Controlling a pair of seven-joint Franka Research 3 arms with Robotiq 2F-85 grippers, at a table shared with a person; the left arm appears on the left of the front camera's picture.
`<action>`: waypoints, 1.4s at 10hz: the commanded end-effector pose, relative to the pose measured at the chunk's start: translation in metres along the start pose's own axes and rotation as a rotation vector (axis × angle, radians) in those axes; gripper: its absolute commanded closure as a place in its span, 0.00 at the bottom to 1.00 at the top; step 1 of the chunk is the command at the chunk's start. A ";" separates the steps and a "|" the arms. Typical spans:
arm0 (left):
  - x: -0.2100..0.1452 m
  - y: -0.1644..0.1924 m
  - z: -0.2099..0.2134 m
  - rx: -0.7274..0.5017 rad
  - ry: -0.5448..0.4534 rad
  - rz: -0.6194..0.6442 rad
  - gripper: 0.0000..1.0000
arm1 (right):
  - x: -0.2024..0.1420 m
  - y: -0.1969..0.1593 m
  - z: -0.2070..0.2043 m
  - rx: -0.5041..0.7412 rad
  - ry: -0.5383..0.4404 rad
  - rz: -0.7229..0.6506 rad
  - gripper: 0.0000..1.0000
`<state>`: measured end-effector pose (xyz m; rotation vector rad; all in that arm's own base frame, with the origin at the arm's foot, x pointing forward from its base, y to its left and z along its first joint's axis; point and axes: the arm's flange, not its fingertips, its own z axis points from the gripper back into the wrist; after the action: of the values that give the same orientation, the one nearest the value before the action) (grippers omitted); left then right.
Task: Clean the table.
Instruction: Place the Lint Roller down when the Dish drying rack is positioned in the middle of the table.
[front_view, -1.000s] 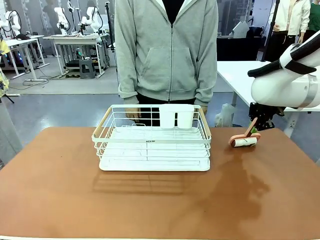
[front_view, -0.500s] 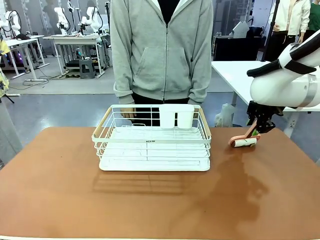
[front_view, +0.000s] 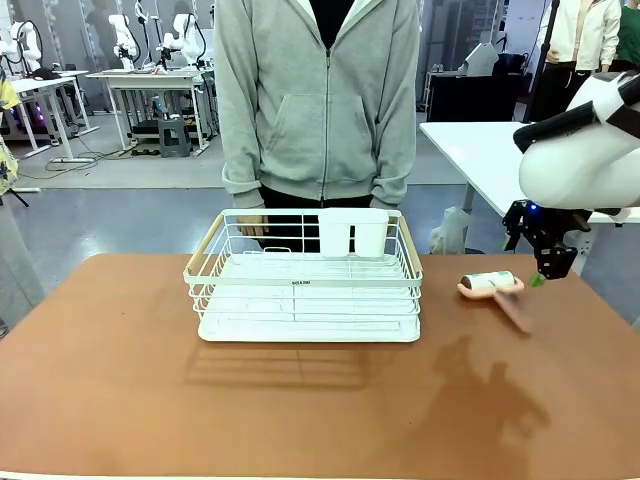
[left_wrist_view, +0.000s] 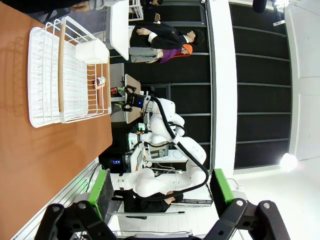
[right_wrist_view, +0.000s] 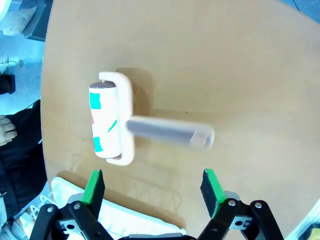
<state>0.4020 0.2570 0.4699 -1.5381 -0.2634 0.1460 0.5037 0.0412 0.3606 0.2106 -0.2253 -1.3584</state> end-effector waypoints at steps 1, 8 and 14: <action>-0.003 -0.001 0.002 -0.001 0.007 0.002 0.00 | -0.009 -0.009 0.015 0.004 -0.001 -0.031 0.00; -0.003 -0.001 0.002 -0.001 0.007 0.002 0.00 | -0.004 -0.006 0.012 0.005 0.001 0.003 0.00; -0.003 -0.001 0.002 -0.001 0.007 0.002 0.00 | -0.004 -0.006 0.012 0.005 0.001 0.003 0.00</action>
<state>0.4020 0.2570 0.4699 -1.5381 -0.2634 0.1460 0.4923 0.0418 0.3705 0.2197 -0.2228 -1.3670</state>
